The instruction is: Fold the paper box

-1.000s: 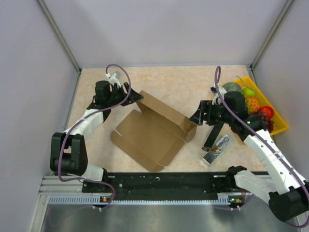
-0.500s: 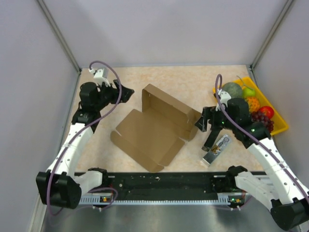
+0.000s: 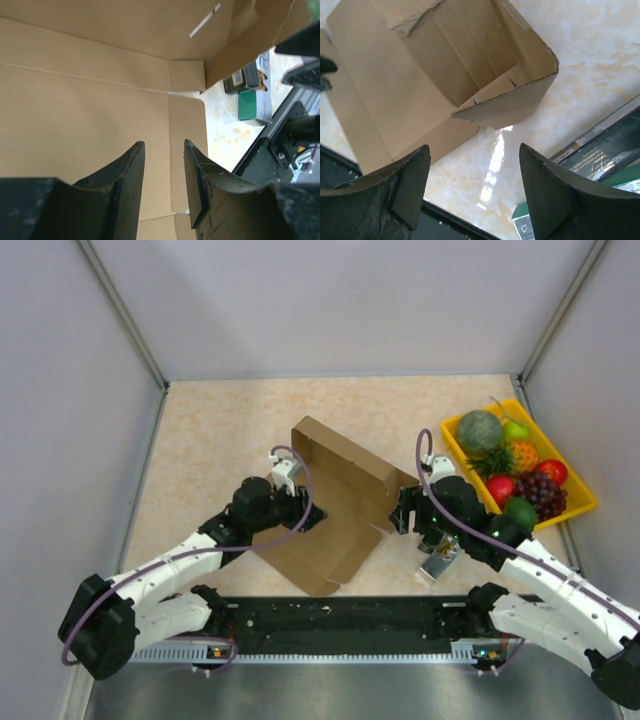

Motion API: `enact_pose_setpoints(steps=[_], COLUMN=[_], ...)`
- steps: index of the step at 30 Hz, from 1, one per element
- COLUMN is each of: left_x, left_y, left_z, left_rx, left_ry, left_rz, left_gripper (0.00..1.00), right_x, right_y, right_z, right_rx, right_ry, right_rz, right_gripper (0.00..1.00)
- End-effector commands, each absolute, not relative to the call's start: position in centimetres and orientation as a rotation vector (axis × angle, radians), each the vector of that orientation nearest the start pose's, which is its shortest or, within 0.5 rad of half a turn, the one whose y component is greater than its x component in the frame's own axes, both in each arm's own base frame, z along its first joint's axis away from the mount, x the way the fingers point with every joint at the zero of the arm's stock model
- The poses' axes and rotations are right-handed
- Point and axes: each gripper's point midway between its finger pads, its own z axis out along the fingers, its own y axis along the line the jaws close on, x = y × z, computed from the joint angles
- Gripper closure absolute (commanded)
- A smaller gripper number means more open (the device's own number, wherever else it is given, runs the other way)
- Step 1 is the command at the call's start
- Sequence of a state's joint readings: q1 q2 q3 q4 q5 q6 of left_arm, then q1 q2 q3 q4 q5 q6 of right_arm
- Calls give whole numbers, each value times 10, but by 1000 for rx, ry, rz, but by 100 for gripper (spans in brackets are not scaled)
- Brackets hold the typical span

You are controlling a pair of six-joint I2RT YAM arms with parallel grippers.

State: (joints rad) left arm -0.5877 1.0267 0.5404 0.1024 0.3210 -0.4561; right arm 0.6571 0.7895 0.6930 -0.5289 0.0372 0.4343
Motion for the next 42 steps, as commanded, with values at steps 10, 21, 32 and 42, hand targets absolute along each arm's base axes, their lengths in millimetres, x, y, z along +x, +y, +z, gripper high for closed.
enact_pose_setpoints(steps=[10,21,32,42], left_x=[232,235,235,244], left_y=[-287,-279,-318,-325], left_z=[140,148,129,144], left_rx=[238,207,528,495], left_ry=[1992,1953,1874,1799], left_rz=[-923,-903,-857,-844], left_gripper=[58,58,51,53], right_x=[251,265,280,313], right_y=[171,159,178,180], right_z=[145,129,145,145], right_rx=[128,128,-137,-278], right_ry=[2090,2054,1917,1896], right_rz=[237,12,120,286], right_gripper=[40,75,100,94])
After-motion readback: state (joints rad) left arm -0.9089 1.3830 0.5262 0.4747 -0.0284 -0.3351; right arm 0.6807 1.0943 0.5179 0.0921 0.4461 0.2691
